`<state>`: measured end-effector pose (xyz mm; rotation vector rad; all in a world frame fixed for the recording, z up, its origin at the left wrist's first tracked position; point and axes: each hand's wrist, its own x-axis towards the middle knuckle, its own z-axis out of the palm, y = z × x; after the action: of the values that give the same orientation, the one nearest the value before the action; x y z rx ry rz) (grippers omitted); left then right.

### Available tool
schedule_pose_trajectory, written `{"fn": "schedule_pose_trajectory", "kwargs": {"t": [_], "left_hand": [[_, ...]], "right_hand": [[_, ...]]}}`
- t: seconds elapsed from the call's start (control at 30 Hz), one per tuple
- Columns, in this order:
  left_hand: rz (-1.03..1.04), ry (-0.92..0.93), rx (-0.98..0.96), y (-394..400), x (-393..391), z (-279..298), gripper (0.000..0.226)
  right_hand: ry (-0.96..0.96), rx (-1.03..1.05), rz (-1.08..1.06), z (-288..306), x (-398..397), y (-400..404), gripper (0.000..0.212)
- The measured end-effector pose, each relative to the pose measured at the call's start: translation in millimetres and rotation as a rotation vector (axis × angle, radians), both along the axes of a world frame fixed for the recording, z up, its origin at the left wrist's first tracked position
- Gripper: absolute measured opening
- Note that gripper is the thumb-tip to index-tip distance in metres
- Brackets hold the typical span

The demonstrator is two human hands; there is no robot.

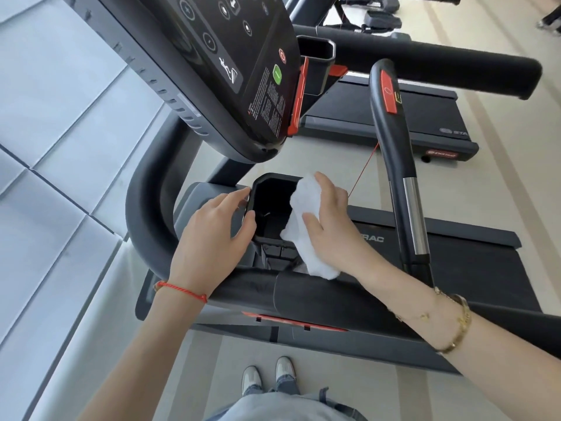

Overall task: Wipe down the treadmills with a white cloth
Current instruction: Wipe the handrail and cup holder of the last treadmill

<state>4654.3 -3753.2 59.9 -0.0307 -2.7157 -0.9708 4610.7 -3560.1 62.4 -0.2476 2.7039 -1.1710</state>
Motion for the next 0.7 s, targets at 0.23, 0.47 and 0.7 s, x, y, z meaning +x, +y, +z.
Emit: {"fn": "schedule_pose_trajectory", "kwargs": {"t": [0.23, 0.47, 0.7], "left_hand": [[0.033, 0.003, -0.013, 3.7, 1.5, 1.0, 0.04], [0.054, 0.015, -0.035, 4.3, 2.6, 4.3, 0.035], [0.068, 0.007, -0.054, 4.3, 2.8, 5.9, 0.037]], "right_hand": [[0.182, 0.288, 0.421, 15.6, -68.2, 1.4, 0.037], [0.356, 0.46, 0.664, 15.8, -86.7, -23.5, 0.039], [0.232, 0.385, 0.522, 10.4, -78.6, 17.3, 0.036]]}}
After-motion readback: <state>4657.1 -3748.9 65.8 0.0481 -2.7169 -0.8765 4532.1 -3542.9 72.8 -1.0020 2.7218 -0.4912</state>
